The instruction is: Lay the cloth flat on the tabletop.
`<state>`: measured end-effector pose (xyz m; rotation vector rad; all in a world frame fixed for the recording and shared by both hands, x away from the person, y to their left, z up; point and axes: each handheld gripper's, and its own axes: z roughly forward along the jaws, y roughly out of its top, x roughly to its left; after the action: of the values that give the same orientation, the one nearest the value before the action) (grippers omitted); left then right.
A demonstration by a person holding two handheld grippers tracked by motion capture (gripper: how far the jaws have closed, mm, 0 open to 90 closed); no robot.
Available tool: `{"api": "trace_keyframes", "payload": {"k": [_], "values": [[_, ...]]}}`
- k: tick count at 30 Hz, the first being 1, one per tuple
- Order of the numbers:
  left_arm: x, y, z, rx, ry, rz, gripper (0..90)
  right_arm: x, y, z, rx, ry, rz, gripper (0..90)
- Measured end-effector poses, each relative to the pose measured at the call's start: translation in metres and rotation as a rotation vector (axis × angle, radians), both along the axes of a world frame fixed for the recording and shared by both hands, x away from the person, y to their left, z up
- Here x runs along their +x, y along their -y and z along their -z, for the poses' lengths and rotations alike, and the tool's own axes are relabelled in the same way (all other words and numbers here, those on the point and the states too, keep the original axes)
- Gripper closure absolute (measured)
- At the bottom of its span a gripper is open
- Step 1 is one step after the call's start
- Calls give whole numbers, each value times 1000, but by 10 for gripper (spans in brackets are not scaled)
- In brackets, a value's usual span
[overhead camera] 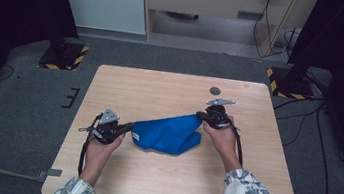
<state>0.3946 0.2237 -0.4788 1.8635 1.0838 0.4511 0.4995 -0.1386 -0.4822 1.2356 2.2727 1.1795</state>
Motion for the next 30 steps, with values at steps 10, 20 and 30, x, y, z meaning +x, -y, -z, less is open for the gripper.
{"api": "trace_keyframes", "payload": {"k": [10,20,30], "values": [[22,13,-16,27,7,24,894,-8,18,-17,20,21,17,877],[35,20,-33,38,3,30,895,-12,25,-29,31,43,15,878],[47,35,-47,70,19,59,896,-20,46,-45,46,73,28,878]]}}
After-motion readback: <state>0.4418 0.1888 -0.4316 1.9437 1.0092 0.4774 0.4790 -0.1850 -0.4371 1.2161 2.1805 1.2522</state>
